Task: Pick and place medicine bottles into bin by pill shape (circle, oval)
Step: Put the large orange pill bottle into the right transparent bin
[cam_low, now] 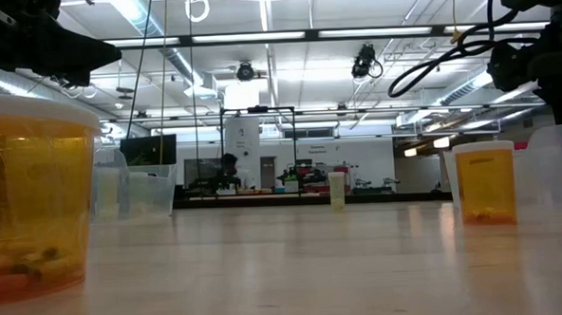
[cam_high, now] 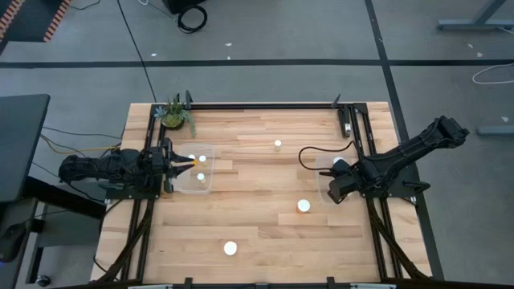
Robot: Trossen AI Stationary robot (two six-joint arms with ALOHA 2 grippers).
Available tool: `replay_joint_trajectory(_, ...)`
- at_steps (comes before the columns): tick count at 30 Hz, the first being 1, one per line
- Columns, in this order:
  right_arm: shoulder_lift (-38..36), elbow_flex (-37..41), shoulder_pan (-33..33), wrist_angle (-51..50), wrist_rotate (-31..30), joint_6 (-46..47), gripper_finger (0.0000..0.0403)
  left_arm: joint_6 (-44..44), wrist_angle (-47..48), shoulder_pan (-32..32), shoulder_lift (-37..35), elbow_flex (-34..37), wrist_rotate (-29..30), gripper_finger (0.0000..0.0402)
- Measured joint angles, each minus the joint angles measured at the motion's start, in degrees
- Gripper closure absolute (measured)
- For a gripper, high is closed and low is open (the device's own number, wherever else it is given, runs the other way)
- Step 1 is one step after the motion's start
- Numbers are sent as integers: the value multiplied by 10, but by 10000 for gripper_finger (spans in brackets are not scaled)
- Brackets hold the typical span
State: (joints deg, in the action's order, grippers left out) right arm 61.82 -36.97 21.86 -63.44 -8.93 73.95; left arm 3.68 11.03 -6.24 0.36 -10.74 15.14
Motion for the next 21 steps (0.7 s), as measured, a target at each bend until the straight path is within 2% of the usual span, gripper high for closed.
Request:
replay_joint_trajectory(6, 0, -30, -12, -1, -15, -13, 119, 0, 0, 0, 0, 0, 0, 311)
replay_joint_trajectory(11, 0, -66, -16, 3, -64, -45, 119, 0, 0, 0, 0, 0, 0, 317)
replay_joint_trajectory(15, 1, -86, -16, 50, -101, -87, 119, 0, 0, 0, 0, 0, 0, 318)
replay_joint_trajectory(21, 56, -112, -20, 102, -101, -143, 121, 0, 0, 0, 0, 0, 0, 310)
